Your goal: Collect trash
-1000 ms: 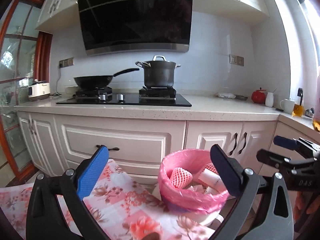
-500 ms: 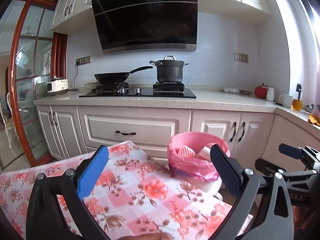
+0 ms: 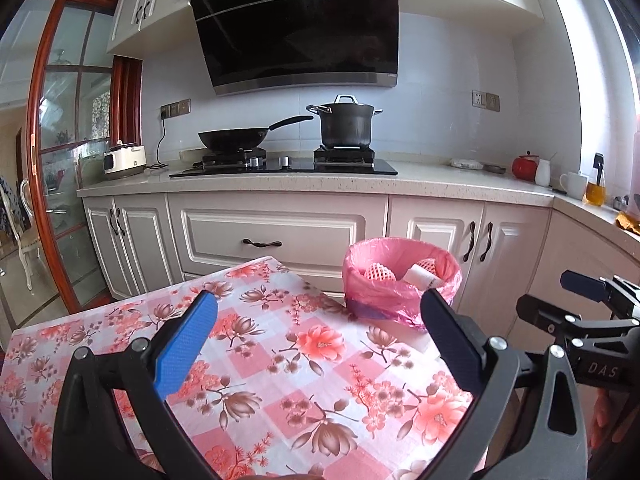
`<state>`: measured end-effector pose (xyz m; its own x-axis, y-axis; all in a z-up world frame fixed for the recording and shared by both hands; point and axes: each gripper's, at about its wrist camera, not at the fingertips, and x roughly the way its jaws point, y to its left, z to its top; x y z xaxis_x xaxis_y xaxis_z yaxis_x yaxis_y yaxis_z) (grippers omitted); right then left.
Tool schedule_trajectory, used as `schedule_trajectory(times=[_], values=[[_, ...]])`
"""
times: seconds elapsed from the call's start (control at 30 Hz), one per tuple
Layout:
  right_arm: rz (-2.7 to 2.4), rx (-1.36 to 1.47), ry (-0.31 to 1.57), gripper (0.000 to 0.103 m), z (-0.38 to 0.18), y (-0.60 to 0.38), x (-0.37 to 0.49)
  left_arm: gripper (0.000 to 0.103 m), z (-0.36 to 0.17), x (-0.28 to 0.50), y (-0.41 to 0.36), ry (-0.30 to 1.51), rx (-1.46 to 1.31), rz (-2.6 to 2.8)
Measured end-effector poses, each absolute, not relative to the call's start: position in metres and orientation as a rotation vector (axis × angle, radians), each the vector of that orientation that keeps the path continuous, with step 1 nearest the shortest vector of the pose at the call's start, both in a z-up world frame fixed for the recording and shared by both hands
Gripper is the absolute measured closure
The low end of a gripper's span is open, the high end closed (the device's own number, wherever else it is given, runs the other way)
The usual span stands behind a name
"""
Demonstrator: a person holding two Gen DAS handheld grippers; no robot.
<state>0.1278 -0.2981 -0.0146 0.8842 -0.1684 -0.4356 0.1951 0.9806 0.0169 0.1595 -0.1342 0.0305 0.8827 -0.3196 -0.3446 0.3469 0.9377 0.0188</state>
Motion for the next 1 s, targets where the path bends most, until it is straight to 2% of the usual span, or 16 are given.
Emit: schedule_trajectory(times=[1.0], values=[[-0.193, 0.063, 0.429, 0.019, -0.014, -0.299, 0.125, 0.005, 0.014, 0.16, -0.147, 0.378, 0.101, -0.373]])
